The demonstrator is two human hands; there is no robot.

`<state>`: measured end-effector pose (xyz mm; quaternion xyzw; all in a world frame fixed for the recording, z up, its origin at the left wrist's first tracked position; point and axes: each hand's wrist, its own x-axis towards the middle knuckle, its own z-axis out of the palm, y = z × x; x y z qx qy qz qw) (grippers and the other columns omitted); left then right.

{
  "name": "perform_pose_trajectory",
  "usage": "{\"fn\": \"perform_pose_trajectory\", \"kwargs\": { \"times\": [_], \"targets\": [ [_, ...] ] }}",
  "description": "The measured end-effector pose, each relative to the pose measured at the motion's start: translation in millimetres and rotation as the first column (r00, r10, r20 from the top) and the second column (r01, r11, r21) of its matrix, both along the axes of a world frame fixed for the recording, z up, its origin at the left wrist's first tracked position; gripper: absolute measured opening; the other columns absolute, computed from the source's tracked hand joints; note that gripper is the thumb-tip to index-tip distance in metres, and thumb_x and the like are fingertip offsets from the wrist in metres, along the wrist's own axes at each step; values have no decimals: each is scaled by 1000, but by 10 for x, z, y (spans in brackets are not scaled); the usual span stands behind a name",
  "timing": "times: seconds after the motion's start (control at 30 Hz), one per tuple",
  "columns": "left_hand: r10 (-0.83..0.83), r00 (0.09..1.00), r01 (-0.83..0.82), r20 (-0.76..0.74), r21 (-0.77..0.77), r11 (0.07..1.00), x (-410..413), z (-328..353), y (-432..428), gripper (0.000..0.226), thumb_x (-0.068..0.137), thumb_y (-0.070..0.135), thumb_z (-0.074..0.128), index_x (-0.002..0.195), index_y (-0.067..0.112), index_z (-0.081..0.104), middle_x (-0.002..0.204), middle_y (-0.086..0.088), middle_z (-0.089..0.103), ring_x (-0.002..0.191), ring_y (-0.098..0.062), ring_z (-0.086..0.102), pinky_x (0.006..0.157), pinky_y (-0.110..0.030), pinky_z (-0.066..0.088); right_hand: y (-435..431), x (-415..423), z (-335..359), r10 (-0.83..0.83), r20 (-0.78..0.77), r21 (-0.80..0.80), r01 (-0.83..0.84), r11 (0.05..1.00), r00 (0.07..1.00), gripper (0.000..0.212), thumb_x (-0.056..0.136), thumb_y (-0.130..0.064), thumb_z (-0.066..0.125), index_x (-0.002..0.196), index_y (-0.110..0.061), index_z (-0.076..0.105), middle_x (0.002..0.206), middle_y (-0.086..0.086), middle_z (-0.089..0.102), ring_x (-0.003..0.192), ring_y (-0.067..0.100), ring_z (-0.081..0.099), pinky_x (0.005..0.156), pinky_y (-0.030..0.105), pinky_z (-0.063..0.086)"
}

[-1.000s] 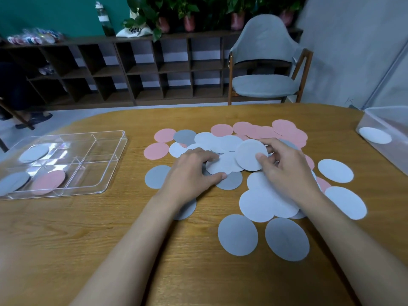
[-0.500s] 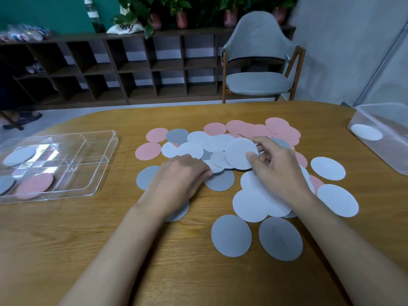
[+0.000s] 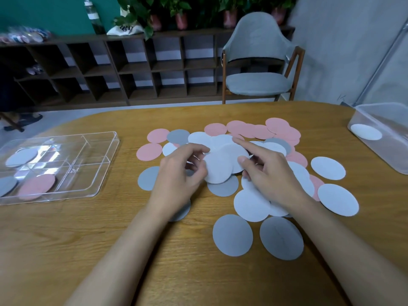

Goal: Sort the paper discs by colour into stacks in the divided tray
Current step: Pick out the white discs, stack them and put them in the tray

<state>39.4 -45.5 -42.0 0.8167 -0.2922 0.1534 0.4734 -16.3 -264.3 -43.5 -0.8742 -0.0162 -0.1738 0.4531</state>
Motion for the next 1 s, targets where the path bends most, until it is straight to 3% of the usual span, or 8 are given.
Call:
{"fn": "perform_pose_trajectory", "kwargs": {
  "times": [0.1,0.2,0.33,0.5,0.67,0.77,0.87,1.0],
  "targets": [
    [-9,996,3,-87,-65,998,-23,-41,-50,30,89,-1,70,113,17,73,90,7,70,81,-15,68,74,-24,57,35,5,-29,46,-22,1,-46,999,999,47,105,-19,55,147,-39,53,77,0,67,80,14,67,86,42,57],
    [4,994,-14,-109,-94,996,-39,-58,-74,31,90,0,71,116,17,73,88,5,71,82,-12,68,70,-16,54,51,4,-52,99,-36,18,-99,995,994,45,107,-20,49,148,-39,52,83,-1,67,84,15,67,86,41,57],
    [39,997,-44,-60,-82,996,-39,-72,-94,30,91,3,72,118,16,75,89,4,71,86,-12,69,69,-14,55,93,9,-62,100,-30,-82,-102,991,995,49,104,-34,57,152,-35,47,87,-7,58,82,12,57,76,20,48],
    [48,996,-53,-69,-64,997,-29,-83,-132,22,93,15,76,115,19,75,92,4,70,87,-10,68,70,-15,52,104,8,-61,67,7,-186,-65,980,998,50,104,-24,58,153,-27,47,82,-28,53,83,-3,51,72,10,39],
    [34,999,-26,-35,222,975,59,-143,-102,45,95,35,72,138,25,62,129,12,66,120,-3,57,95,-6,36,-21,17,13,-45,-2,-131,45,990,999,46,102,-22,59,147,-29,54,93,-1,65,82,6,53,66,13,40],
    [-45,997,66,-63,390,918,92,-165,-94,55,97,43,68,148,27,55,153,15,53,142,-4,42,112,-17,32,-126,41,37,-118,-19,-133,114,984,993,41,102,-22,58,143,-30,58,100,-5,66,89,4,52,67,16,42],
    [-74,996,93,-58,454,886,120,-178,-106,54,97,47,66,147,28,57,146,16,59,135,-7,49,108,-27,43,-191,61,39,-156,-21,-118,152,981,988,37,102,-20,58,138,-27,60,100,-7,64,84,4,53,66,15,39],
    [-32,998,49,-47,431,901,144,-162,-78,51,91,54,72,136,31,64,125,18,67,114,-4,58,90,-27,47,-177,66,27,-170,-20,-125,167,978,985,37,102,-19,58,138,-26,59,101,-9,63,83,5,53,67,16,39]
  ]
}}
